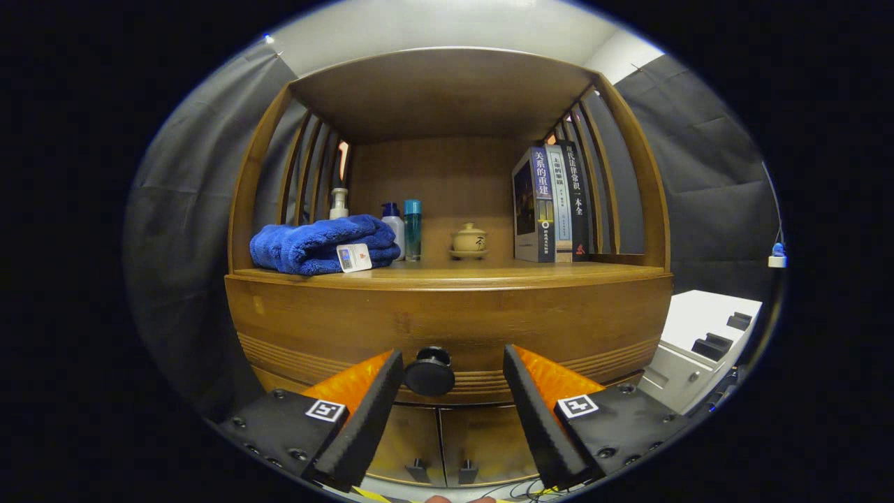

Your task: Pull open the drawer, take out the items inside it, and place them on the countertop above the cabinet.

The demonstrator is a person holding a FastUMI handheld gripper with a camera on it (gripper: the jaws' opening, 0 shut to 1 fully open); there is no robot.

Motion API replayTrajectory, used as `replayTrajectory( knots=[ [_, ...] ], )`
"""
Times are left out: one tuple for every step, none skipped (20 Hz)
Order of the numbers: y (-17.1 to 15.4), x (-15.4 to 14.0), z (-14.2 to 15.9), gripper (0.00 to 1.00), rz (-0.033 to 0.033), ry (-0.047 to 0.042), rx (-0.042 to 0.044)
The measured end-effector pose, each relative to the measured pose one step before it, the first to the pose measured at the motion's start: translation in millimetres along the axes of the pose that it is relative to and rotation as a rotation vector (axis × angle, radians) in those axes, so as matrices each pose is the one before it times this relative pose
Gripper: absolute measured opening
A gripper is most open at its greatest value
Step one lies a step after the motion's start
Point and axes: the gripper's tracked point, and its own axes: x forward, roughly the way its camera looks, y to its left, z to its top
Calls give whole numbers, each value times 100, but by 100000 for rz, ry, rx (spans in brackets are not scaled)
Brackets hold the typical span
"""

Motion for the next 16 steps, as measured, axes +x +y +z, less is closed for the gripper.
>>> replayTrajectory(
  knots=[
    [-92, -7, 127, 95, -27, -1000, 1383],
    [144, 41, -68, 91, 545, -164, 1293],
    [282, -142, -77, 88, 858, -166, 270],
    [280, -98, 102, 84, 1119, -8, -384],
    [271, 241, -45, 81, 1263, 232, -73],
    [360, 16, -158, 75, 1560, 639, 466],
    [-24, 36, 40, 69, 396, 372, 316],
    [-41, -39, 66, 63, 268, 40, 476],
    [-47, 53, -63, 57, 325, 488, 239],
    [-19, -31, -139, 57, 582, 500, 499],
    [41, 33, -331, 57, 907, 1272, 681],
    [5, -6, -368, 57, 1101, 1255, 710],
    [-313, 257, -251, 56, -279, 694, 273],
    [48, -54, -92, 60, 592, 4, 970],
    [-51, 568, 117, 63, 93, -576, 440],
    [346, 57, 110, 67, 1638, 97, 394]
  ],
)
